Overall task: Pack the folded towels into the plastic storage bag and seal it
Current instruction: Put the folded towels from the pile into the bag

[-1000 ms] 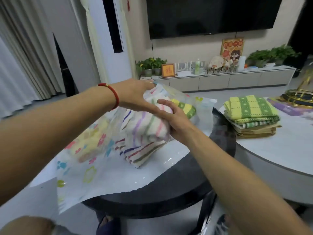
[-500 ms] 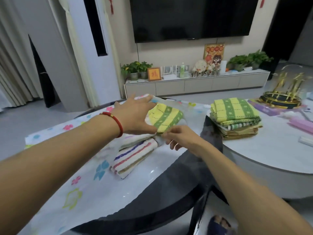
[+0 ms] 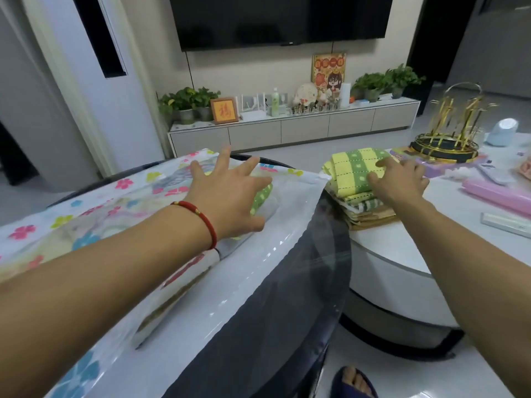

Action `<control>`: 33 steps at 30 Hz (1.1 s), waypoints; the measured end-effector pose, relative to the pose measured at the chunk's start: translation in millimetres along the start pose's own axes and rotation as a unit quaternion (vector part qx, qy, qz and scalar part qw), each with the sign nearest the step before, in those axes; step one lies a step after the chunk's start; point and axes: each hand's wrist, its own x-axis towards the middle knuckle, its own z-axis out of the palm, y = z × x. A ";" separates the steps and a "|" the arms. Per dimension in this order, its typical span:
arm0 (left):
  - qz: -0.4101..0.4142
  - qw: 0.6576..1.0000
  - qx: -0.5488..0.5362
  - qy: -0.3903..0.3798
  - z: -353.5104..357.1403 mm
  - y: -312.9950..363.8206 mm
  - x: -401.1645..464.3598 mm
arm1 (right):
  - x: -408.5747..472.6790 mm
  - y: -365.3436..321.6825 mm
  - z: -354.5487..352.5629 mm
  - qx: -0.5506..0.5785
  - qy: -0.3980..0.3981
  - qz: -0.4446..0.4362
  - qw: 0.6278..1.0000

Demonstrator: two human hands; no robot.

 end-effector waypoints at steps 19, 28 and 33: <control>-0.070 0.996 -0.054 -0.029 -24.3 -11.2 -11.0 | 22.7 -14.4 -87.2 0.415 -0.316 0.082 0.849; -0.141 0.986 -0.037 -0.075 -35.3 -51.0 -111.5 | -105.8 -9.9 -167.0 0.464 -0.361 0.002 0.809; -0.181 0.977 -0.047 -0.107 -61.8 -83.0 -139.7 | -167.6 -38.5 -175.8 0.447 -0.439 -0.039 0.778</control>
